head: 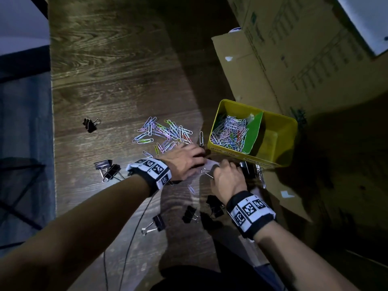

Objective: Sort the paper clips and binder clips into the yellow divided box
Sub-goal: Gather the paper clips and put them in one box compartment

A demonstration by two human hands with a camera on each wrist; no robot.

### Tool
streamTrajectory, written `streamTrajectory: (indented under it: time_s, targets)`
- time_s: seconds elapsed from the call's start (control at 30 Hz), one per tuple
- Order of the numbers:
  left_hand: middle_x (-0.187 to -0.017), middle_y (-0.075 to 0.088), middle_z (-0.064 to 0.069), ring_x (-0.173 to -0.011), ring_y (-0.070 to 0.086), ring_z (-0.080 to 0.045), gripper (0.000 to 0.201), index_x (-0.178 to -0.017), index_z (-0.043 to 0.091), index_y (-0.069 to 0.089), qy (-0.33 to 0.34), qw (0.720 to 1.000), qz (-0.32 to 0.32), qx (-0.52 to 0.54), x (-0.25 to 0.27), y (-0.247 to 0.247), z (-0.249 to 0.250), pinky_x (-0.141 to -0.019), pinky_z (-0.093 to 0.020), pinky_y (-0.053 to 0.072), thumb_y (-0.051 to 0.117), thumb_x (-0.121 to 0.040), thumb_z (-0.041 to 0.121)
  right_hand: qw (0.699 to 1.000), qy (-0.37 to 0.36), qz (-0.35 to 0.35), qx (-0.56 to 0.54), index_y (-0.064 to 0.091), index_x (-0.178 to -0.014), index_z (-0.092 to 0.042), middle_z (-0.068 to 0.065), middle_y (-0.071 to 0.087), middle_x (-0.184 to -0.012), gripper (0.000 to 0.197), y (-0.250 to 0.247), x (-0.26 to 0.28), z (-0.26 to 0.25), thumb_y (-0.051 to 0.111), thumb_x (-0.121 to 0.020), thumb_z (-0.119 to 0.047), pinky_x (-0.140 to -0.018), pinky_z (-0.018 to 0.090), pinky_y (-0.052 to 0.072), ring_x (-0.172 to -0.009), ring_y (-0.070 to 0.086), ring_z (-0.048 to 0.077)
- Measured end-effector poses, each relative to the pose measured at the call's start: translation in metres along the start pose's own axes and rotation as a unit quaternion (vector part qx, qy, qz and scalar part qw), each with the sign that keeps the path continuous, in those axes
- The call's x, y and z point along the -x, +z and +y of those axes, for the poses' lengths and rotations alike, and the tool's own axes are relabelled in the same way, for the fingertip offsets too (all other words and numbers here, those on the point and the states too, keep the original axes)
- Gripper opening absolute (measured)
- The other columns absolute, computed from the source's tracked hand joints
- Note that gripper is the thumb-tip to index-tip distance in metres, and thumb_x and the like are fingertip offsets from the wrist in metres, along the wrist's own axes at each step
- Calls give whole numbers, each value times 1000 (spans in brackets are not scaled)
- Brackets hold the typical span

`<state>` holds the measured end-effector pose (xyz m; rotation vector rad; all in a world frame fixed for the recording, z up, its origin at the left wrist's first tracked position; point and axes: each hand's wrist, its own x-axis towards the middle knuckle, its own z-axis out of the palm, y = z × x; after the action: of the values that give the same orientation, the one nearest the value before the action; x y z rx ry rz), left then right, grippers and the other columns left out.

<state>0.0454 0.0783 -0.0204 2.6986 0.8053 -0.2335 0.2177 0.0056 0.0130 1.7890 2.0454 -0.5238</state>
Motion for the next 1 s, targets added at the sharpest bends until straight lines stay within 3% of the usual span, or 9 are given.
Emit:
streamTrajectory:
  time_s: [0.1, 0.2, 0.33, 0.47, 0.67, 0.77, 0.87, 0.93, 1.0]
  targets:
    - [-128, 47, 0, -115, 42, -20, 33, -123, 24, 50, -49, 999, 3, 6, 4, 5, -9, -90, -40, 37, 42, -92, 34, 1000, 21, -14, 9, 60, -109, -10, 14, 49, -122, 28, -2, 1, 6, 43, -94, -26, -95, 40, 38, -112, 47, 29]
    - [-119, 50, -4, -108, 45, -22, 28, -115, 18, 53, -76, 997, 17, 4, 7, 0, -23, -88, -40, 38, 45, -92, 32, 998, -57, 7, -17, 62, -109, -12, 12, 51, -122, 27, -6, 4, 2, 46, -91, -25, -97, 38, 35, -115, 46, 29]
    - [-148, 28, -3, -131, 29, -25, 51, -140, 29, 29, -158, 987, 3, 11, -9, -15, -37, -102, -50, 32, 43, -92, 39, 975, -195, -61, -89, 65, -100, -9, 14, 59, -112, 23, -6, 5, -28, 54, -83, -20, -83, 39, 51, -102, 59, 34]
    - [-157, -3, 7, -144, -2, -23, 59, -146, 34, 4, -200, 974, -97, 40, -21, -12, -30, -113, -54, 5, 31, -96, 46, 975, -198, -83, -65, 60, -110, -5, 15, 54, -114, 25, -3, -5, -50, 54, -87, -13, -76, 40, 49, -100, 59, 36]
    - [-156, 14, 7, -144, 8, -19, 50, -146, 28, 21, -188, 979, -26, 69, 20, 19, -24, -114, -49, 8, 29, -97, 38, 984, -149, 16, -94, 62, -105, 1, 21, 54, -119, 24, -3, -33, -51, 47, -87, 1, -78, 38, 51, -100, 62, 34]
    - [-147, 37, -2, -135, 34, -26, 47, -137, 28, 38, -149, 982, 66, 93, 43, 20, -39, -106, -56, 30, 30, -92, 39, 982, -113, 48, -142, 54, -120, -5, 16, 42, -133, 34, -7, -38, -44, 55, -87, -6, -89, 37, 47, -118, 48, 30]
    - [-150, 31, -5, -136, 31, -31, 46, -139, 29, 33, -257, 949, 142, 114, 47, 11, -71, -104, -60, 32, 37, -93, 34, 981, -78, 66, -165, 33, -138, -7, 19, 23, -145, 63, -12, -48, -45, 62, -83, -13, -103, 39, 39, -131, 35, 32]
    - [-157, 9, 1, -143, 10, -26, 52, -145, 32, 18, -348, 923, 91, 137, 45, 8, -90, -113, -57, 17, 36, -96, 37, 983, -39, 15, -177, 16, -147, -11, 17, 4, -155, 81, -12, -58, -49, 64, -83, -20, -107, 50, 37, -140, 21, 35]
    - [-157, -4, 6, -144, -3, -21, 55, -147, 33, 8, -371, 918, 10, 143, 44, 8, -99, -115, -53, 7, 31, -97, 43, 986, -31, -31, -159, 7, -150, -9, 15, -4, -157, 85, -12, -65, -51, 60, -86, -29, -108, 57, 31, -145, 5, 35]
